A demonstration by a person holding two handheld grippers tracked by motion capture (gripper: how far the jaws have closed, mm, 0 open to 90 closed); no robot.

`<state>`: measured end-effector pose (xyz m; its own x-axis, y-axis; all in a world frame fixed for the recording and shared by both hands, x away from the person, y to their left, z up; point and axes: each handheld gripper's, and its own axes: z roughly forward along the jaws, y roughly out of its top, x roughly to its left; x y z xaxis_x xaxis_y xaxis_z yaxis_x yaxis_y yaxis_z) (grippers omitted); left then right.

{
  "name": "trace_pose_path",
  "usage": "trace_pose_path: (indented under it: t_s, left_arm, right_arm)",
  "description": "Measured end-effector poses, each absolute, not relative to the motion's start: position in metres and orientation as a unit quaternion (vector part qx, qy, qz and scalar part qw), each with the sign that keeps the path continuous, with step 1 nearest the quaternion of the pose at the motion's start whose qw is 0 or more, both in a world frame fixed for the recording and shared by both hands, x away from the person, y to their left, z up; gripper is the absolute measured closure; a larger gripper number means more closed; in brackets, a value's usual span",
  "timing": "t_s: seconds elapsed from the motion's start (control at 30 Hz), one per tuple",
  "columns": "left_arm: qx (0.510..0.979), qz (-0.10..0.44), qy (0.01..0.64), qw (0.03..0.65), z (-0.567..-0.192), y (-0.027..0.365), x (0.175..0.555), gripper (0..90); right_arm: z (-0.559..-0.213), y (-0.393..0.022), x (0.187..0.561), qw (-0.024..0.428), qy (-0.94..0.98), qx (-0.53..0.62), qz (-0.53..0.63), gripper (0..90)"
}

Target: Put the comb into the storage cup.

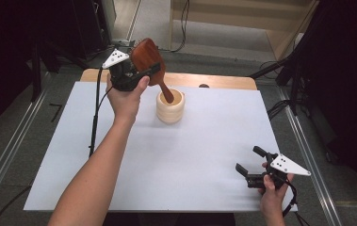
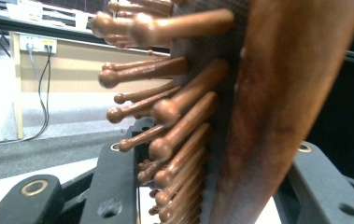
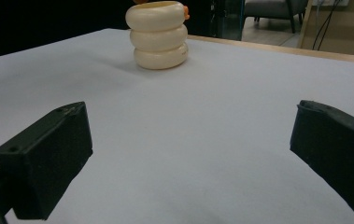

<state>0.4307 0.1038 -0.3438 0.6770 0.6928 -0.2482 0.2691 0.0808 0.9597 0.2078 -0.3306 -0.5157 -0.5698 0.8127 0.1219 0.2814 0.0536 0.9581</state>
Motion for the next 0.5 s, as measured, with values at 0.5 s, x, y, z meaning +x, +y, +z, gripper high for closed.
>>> trace_pose_path:
  t_s: [0.5]
  left_arm:
    - [0.659, 0.173, 0.374, 0.630, -0.3543, 0.0991, 0.4405, 56.7]
  right_arm:
    - [-0.5160, -0.3310, 0.2079, 0.234, 0.685, 0.398, 0.563, 0.0]
